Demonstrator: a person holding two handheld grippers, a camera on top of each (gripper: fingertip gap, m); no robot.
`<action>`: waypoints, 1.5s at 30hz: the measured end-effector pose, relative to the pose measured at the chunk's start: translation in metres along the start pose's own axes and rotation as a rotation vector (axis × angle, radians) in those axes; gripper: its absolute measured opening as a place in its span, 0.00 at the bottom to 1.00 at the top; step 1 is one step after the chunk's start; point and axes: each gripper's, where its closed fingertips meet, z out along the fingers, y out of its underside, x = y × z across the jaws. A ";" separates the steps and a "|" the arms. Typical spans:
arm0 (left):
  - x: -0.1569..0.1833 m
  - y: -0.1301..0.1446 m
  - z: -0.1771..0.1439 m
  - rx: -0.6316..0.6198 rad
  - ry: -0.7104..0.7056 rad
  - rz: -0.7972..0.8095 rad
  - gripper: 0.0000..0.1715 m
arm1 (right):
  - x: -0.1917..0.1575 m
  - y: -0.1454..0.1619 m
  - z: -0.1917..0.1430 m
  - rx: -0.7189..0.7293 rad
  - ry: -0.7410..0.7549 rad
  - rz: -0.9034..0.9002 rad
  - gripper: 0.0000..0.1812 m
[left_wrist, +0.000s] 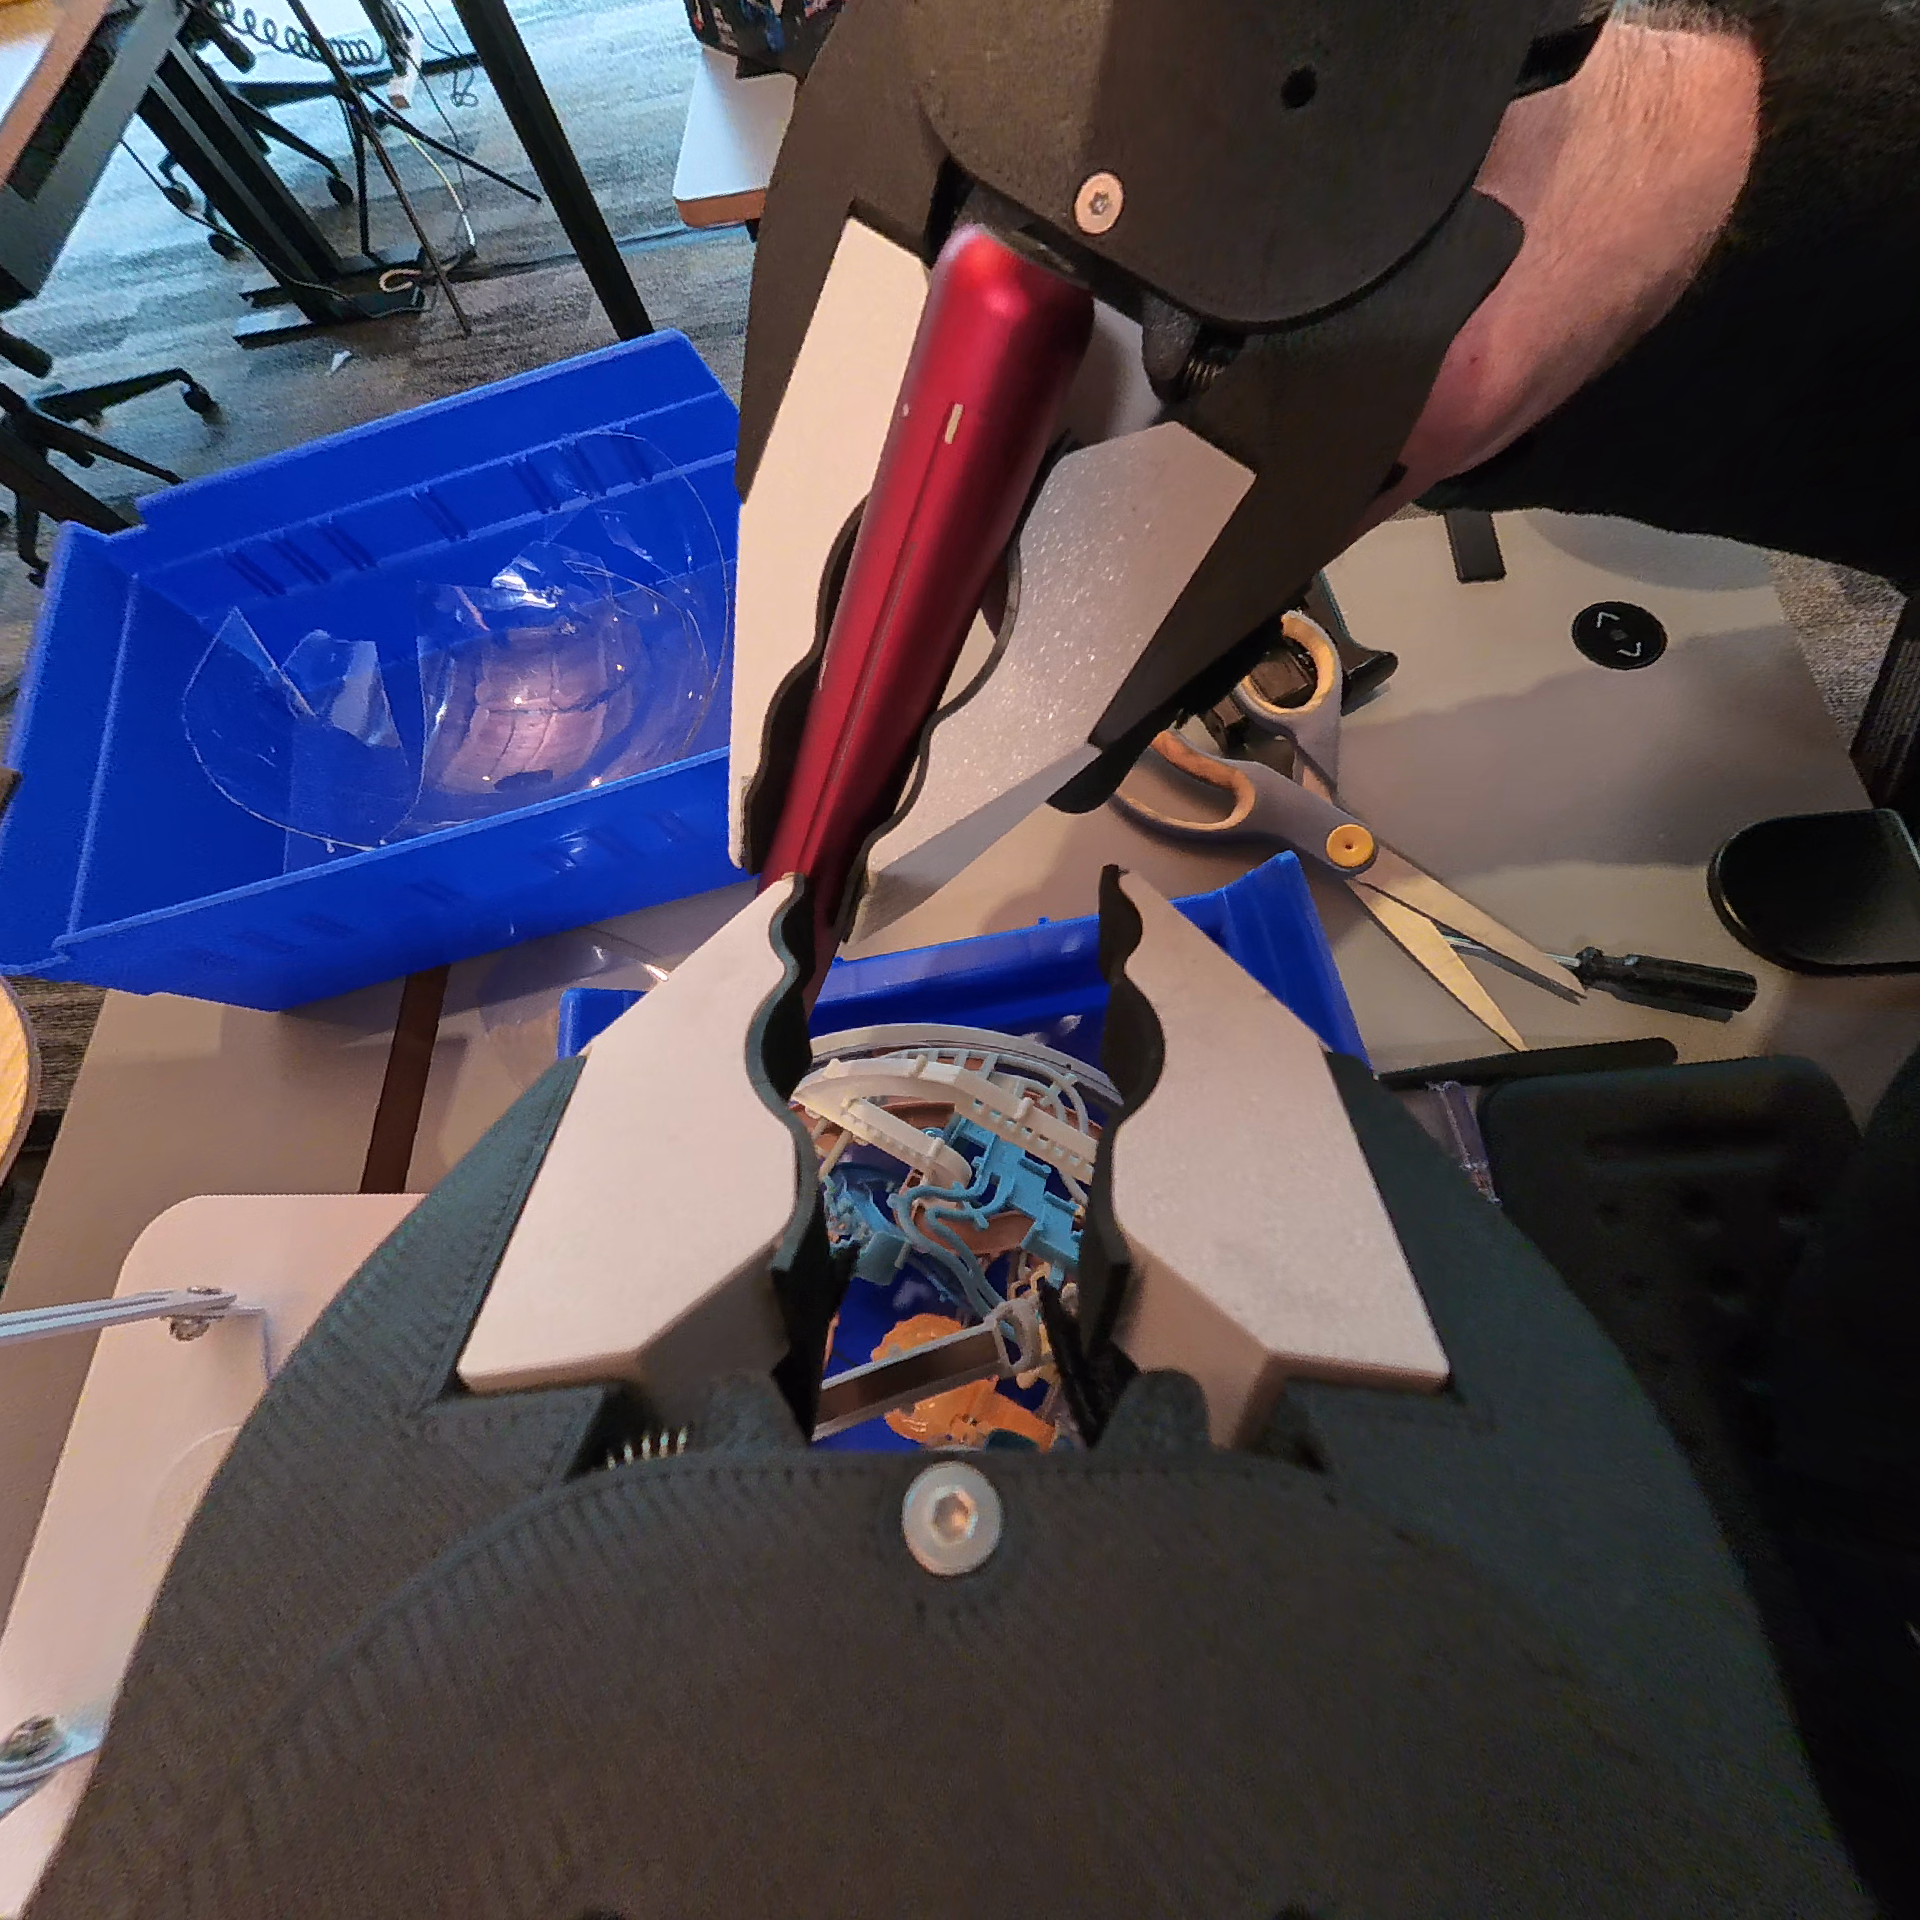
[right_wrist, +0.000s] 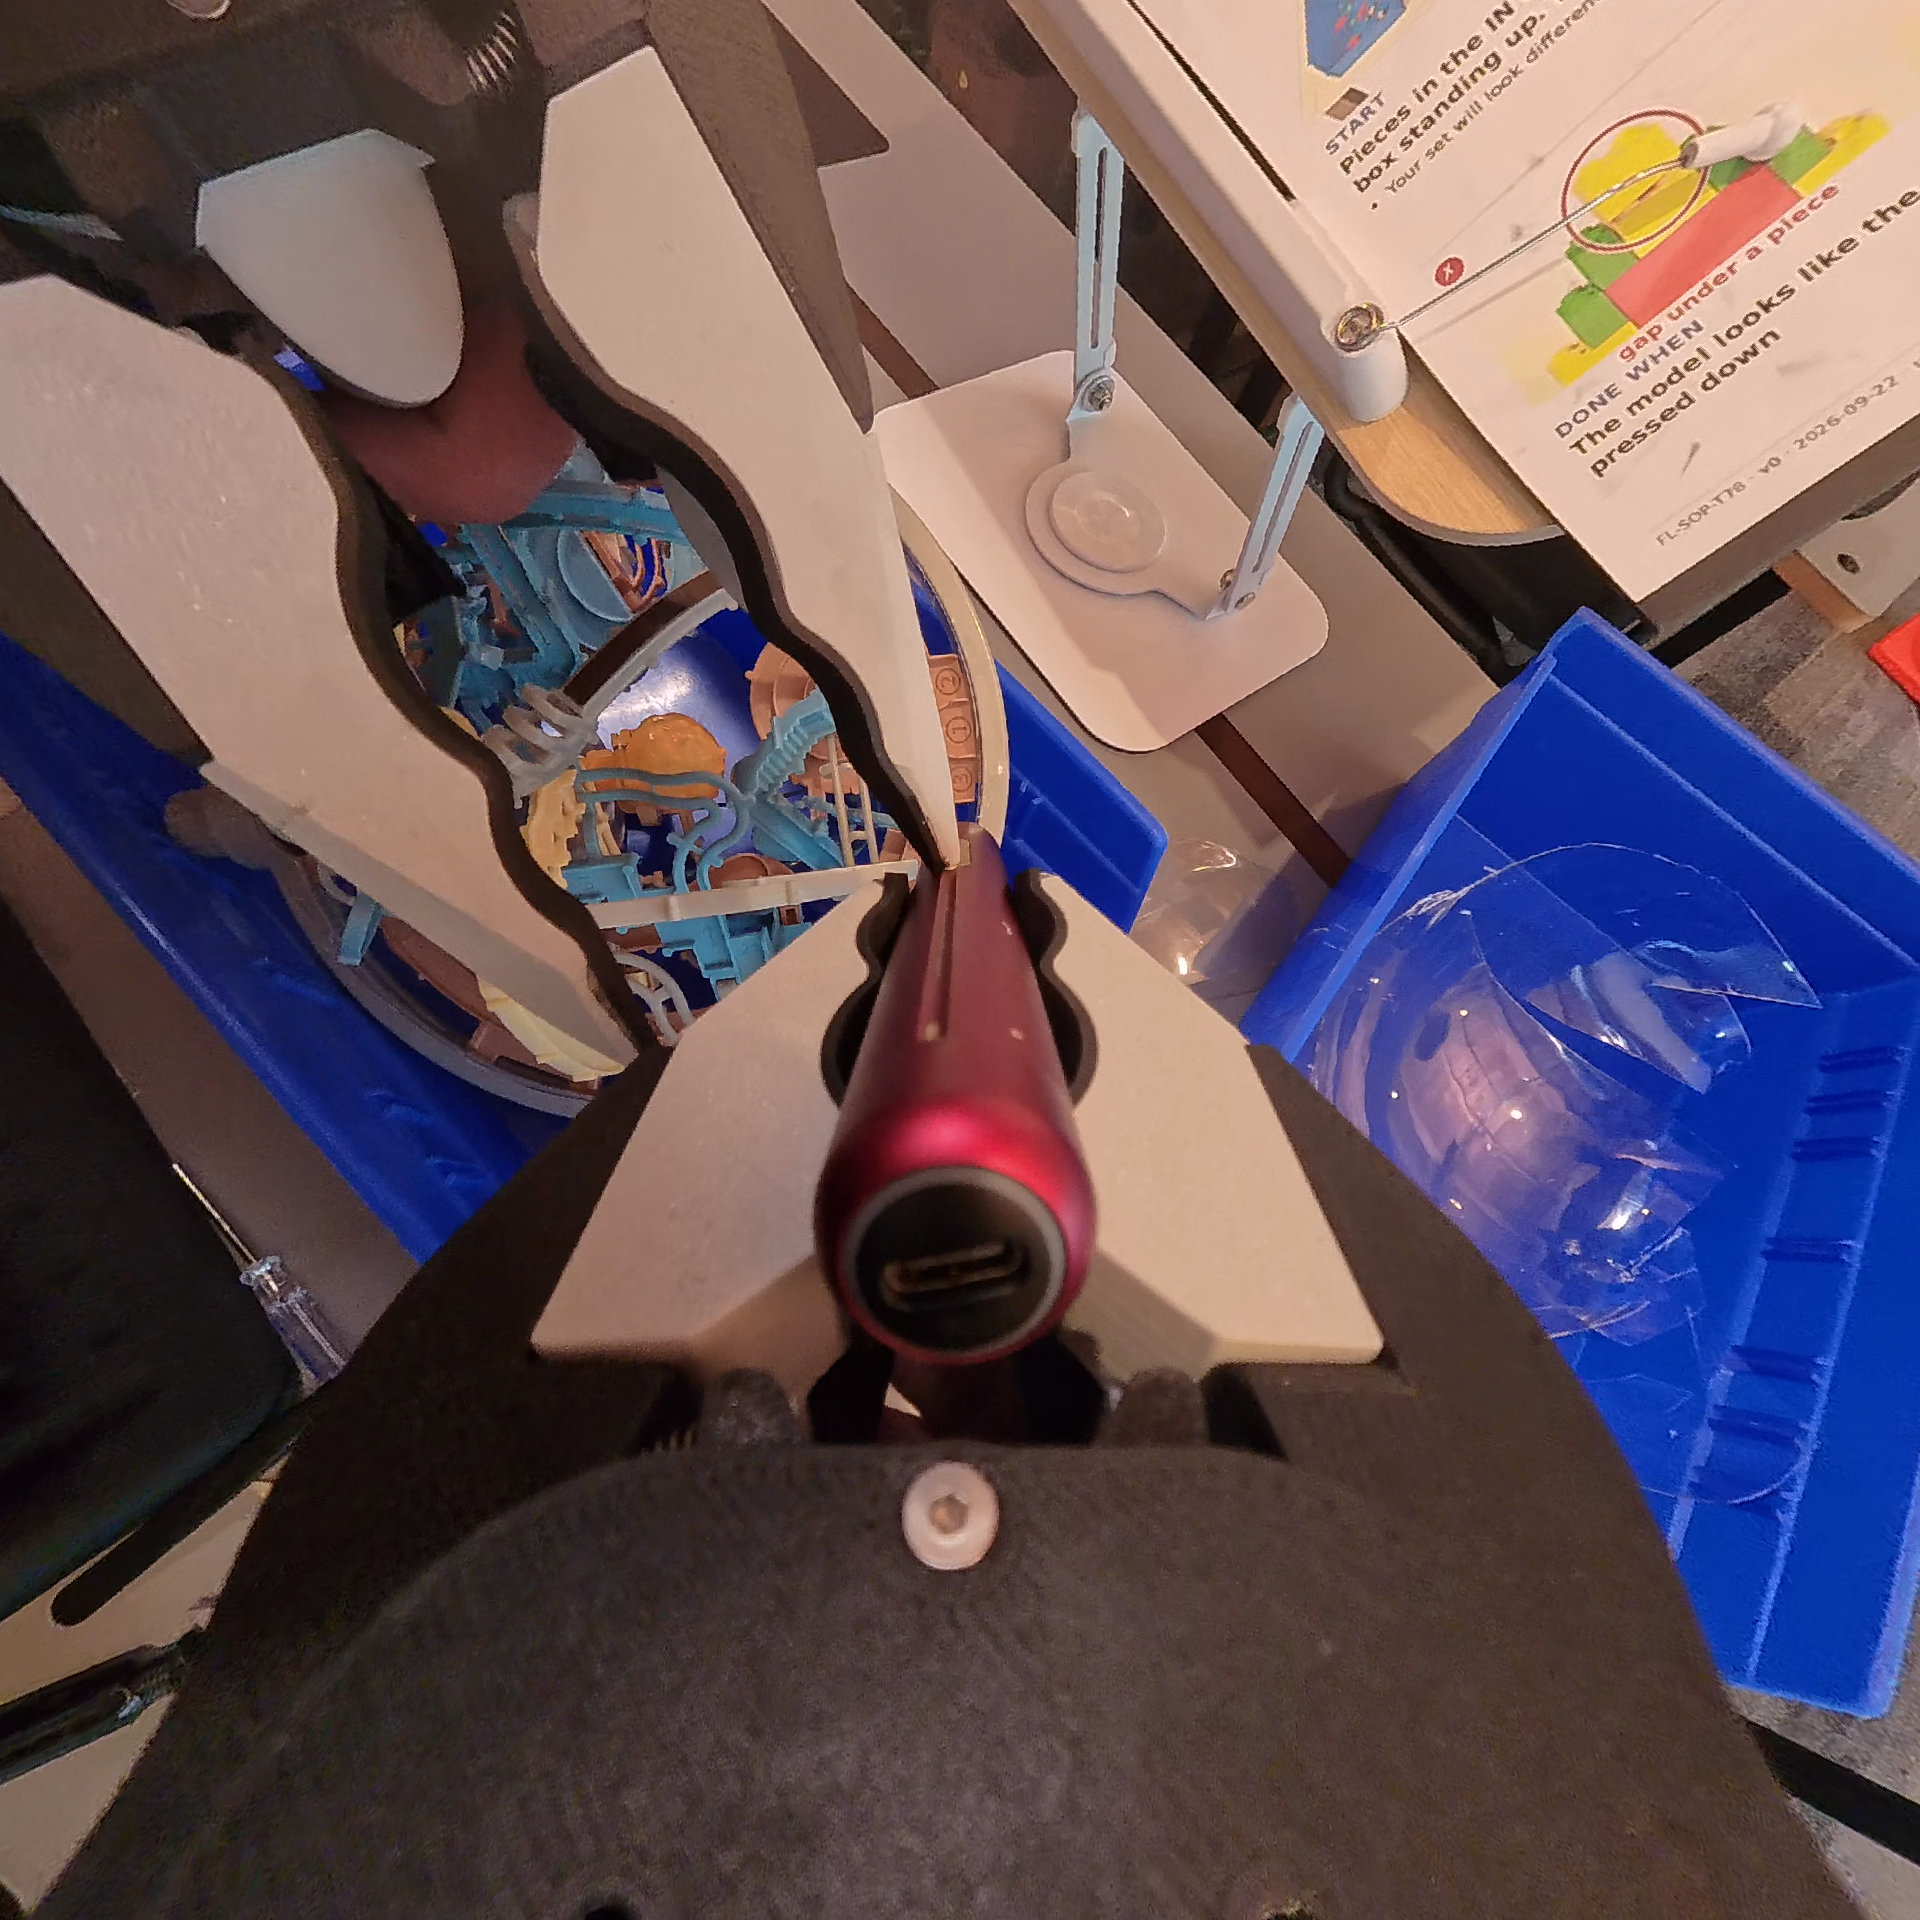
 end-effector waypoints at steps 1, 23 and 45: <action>0.001 0.001 0.001 -0.010 -0.002 0.009 0.31 | 0.000 0.001 0.001 0.000 0.000 0.002 0.11; -0.003 0.004 0.002 -0.021 0.001 -0.031 0.35 | 0.003 -0.001 0.008 -0.015 -0.041 -0.010 0.11; -0.003 0.002 0.002 -0.016 -0.001 -0.043 0.38 | 0.005 -0.003 0.009 -0.010 -0.063 -0.007 0.11</action>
